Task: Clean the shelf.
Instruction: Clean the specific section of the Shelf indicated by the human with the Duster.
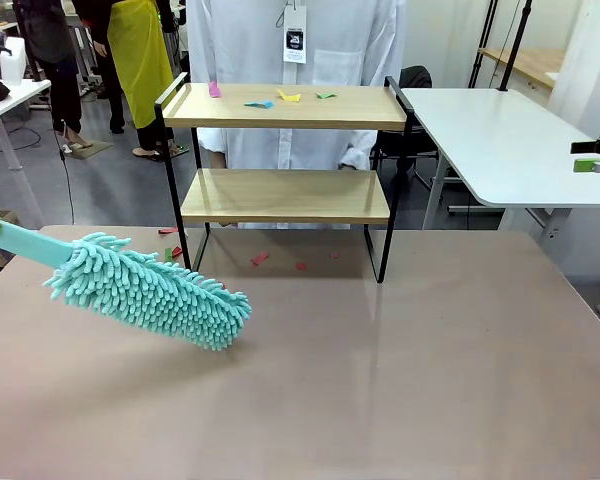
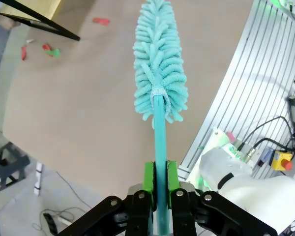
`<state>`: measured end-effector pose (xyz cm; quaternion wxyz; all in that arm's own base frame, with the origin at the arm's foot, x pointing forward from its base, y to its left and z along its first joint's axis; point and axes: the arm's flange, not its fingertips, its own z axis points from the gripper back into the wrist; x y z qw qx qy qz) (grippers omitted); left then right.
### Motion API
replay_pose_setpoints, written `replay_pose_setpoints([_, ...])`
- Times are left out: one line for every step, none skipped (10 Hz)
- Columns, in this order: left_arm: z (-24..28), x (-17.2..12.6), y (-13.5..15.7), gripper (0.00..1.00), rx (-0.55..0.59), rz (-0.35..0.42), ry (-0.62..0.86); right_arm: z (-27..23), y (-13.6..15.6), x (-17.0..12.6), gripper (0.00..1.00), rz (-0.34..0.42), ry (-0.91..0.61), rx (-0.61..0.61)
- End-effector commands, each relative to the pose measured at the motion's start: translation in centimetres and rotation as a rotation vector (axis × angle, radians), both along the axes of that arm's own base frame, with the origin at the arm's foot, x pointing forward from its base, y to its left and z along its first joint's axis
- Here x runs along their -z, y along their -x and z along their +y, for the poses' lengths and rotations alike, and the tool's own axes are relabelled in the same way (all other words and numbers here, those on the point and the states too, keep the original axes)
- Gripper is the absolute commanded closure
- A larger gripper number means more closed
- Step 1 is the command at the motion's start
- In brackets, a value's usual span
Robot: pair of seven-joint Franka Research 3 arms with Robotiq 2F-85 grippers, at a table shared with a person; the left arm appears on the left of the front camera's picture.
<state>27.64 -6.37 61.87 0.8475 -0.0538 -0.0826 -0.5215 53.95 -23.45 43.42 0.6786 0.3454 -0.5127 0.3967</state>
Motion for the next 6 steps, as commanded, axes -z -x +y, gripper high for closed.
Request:
replay_pose_setpoints([0.22,0.11,0.07,0.87,0.003,0.007,0.021,0.18,0.02,-0.23,0.0,-0.003,0.001,-0.001])
replay_pose_setpoints([0.22,0.11,0.07,0.87,0.003,0.007,0.021,0.18,0.02,-0.23,0.0,-0.003,0.001,-0.001])
replay_pose_setpoints([0.22,0.11,0.07,0.87,0.003,0.007,0.021,0.18,0.02,-0.23,0.0,-0.003,0.001,-0.001])
replay_pose_setpoints([0.22,0.11,0.07,0.87,0.003,0.007,0.021,0.18,0.02,-0.23,0.0,-0.003,0.001,-0.001])
replay_pose_setpoints([0.22,0.11,0.07,0.87,0.003,0.007,0.021,0.18,0.02,-0.23,0.0,-0.003,0.001,-0.001])
replay_pose_setpoints([0.22,0.11,0.07,0.87,0.003,0.007,0.021,0.18,0.02,-0.23,0.0,-0.003,0.001,-0.001])
